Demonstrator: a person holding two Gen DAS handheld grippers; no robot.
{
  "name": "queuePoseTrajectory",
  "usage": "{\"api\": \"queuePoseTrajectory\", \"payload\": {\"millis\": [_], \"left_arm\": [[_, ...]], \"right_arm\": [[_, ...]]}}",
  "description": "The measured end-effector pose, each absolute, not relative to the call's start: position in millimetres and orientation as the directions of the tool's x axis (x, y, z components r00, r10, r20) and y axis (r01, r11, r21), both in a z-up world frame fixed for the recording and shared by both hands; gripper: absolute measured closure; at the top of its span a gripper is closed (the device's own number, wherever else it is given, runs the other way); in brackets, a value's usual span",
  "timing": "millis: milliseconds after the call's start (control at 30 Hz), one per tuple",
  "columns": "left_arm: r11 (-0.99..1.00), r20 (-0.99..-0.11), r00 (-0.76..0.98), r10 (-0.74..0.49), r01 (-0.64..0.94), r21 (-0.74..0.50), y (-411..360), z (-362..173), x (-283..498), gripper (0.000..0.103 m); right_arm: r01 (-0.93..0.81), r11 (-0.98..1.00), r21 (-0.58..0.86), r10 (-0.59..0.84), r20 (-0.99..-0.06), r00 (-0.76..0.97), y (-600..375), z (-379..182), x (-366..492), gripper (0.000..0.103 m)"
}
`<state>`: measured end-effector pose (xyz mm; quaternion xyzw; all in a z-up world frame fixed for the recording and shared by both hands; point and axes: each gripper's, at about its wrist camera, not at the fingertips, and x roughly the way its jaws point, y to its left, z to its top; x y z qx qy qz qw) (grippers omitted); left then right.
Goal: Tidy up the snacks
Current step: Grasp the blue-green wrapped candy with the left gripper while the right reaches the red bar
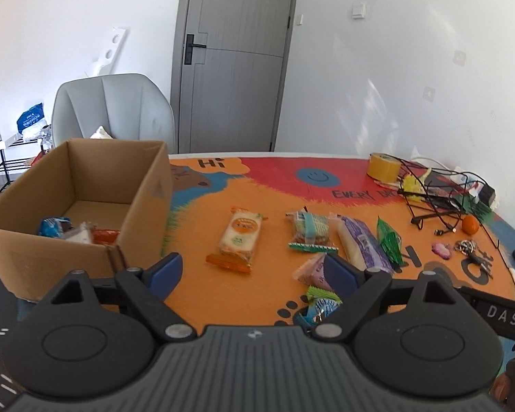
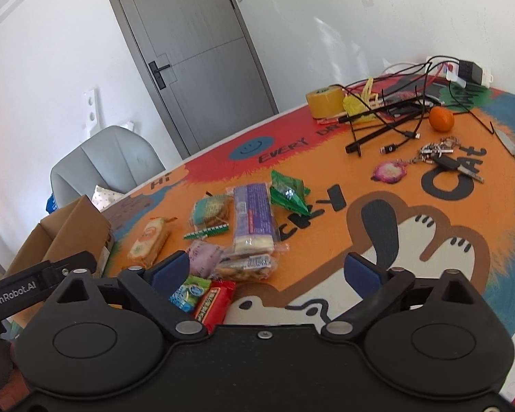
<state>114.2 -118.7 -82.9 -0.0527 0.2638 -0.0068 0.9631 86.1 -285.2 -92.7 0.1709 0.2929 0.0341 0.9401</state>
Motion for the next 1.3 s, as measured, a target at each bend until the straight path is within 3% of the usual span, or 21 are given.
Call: {"api": "queuePoseTrajectory", "payload": {"millis": [233,567,700,800,1167,1300], "left_arm": [[0.993,-0.566,0.818,-0.104,0.050,-0.109,-135,-106,130,0.039],[0.985,-0.623,0.765,-0.165,0.099,-0.139,-150,-131,151,0.044],[0.981,-0.646,0.739,-0.190,0.116,-0.156,-153,-140,155,0.063],[0.981,-0.640,0.744,-0.190,0.114,-0.159,-149,-140,153,0.070],[0.989,-0.630,0.769,-0.110,0.023,-0.144,-110,-132,137,0.072],[0.989,-0.617,0.781,-0.094,0.001,-0.148,-97,-123,127,0.072]], "right_arm": [[0.054,0.937,0.345,0.168,-0.580,0.797,-284,-111,92,0.019],[0.077,0.936,0.342,0.152,-0.594,0.790,-287,-122,98,0.020],[0.081,0.939,0.334,0.144,-0.596,0.790,-286,-122,99,0.020],[0.073,0.941,0.330,0.149,-0.597,0.788,-282,-122,100,0.020],[-0.001,0.951,0.310,0.197,-0.602,0.774,-244,-119,105,0.026],[-0.022,0.959,0.283,0.199,-0.616,0.762,-228,-117,107,0.034]]}}
